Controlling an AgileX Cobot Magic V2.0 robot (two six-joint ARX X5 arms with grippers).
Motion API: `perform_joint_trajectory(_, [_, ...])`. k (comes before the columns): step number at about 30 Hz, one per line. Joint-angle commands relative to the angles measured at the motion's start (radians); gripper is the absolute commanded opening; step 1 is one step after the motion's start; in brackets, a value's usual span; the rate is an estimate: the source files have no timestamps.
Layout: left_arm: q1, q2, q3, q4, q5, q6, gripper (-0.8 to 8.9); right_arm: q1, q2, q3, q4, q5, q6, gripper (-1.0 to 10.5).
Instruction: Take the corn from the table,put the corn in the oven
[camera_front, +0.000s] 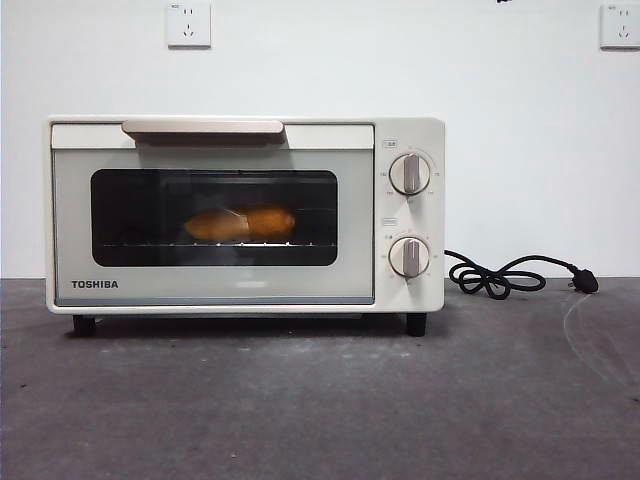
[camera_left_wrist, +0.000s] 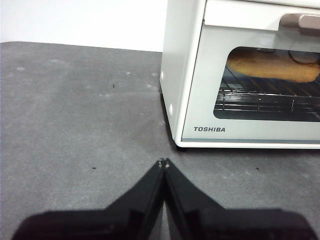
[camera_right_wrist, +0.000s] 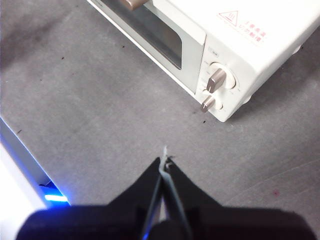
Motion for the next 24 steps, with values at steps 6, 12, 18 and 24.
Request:
perform_joint_trajectory(6, [-0.002, 0.001, -0.008, 0.011, -0.003, 0.013, -0.04, 0.000, 0.005, -0.007, 0.006, 0.000, -0.004, 0.0])
perform_joint_trajectory(12, [-0.002, 0.006, -0.008, 0.011, -0.003, 0.013, -0.04, 0.000, 0.005, -0.007, 0.006, 0.000, -0.004, 0.0])
perform_joint_trajectory(18, [-0.002, 0.008, -0.008, 0.011, -0.003, 0.013, -0.04, 0.000, 0.005, -0.007, 0.006, 0.000, -0.004, 0.0])
perform_joint_trajectory(24, [-0.002, 0.008, -0.008, 0.011, -0.003, 0.013, -0.04, -0.003, 0.002, -0.007, 0.013, 0.012, -0.029, 0.0])
